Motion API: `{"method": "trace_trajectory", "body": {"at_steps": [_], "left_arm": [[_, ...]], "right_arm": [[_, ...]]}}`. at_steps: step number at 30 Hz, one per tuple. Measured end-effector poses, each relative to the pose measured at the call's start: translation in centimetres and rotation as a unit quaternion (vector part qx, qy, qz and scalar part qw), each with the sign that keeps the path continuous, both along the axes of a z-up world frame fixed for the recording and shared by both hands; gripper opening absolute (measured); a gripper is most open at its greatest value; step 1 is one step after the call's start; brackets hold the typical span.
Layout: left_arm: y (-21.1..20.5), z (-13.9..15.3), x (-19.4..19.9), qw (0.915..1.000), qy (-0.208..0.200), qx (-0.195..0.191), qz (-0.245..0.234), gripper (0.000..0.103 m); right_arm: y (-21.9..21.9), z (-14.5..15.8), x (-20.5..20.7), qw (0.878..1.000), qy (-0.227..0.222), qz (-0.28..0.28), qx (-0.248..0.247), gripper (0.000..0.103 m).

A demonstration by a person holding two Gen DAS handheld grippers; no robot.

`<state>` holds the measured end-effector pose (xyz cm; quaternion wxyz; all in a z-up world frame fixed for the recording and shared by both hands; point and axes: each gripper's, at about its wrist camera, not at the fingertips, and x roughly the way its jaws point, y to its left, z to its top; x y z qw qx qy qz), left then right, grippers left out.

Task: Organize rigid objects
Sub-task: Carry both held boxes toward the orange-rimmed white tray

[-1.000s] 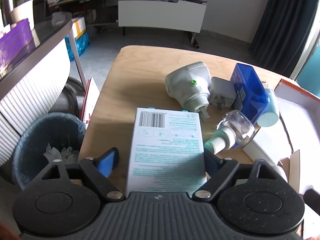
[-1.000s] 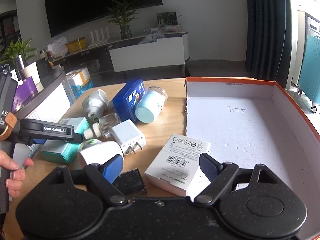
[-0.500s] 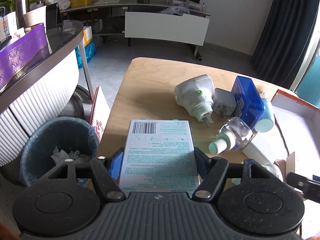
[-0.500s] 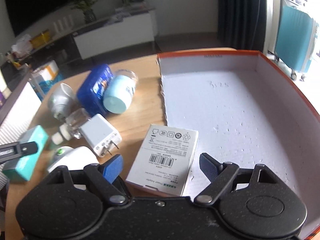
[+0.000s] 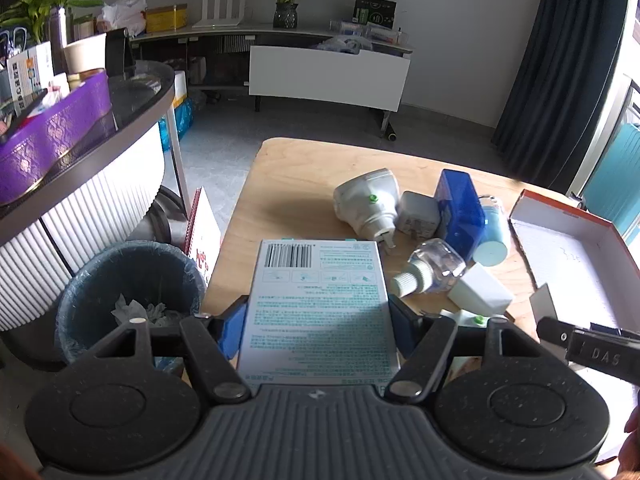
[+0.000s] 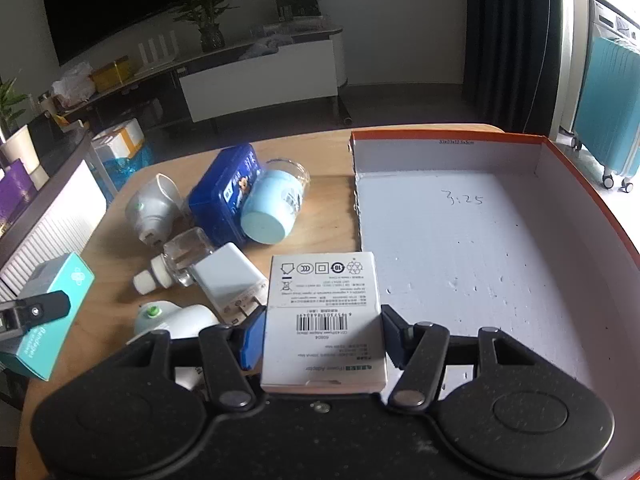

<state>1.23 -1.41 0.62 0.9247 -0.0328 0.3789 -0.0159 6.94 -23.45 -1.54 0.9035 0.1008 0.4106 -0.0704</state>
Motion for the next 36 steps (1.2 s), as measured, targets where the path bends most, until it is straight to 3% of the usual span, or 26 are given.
{"method": "trace_trajectory", "body": {"at_steps": [15, 36], "left_arm": [[-3.5, 2.4, -1.8, 0.9993, -0.021, 0.013, -0.026, 0.071], [-9.7, 3.0, -1.0, 0.9961, -0.028, 0.004, -0.083, 0.071]], "right_arm": [[-1.2, 3.9, -1.7, 0.998, -0.051, 0.029, 0.010, 0.071], [-5.5, 5.0, -3.0, 0.998, -0.066, -0.004, 0.012, 0.071]]}}
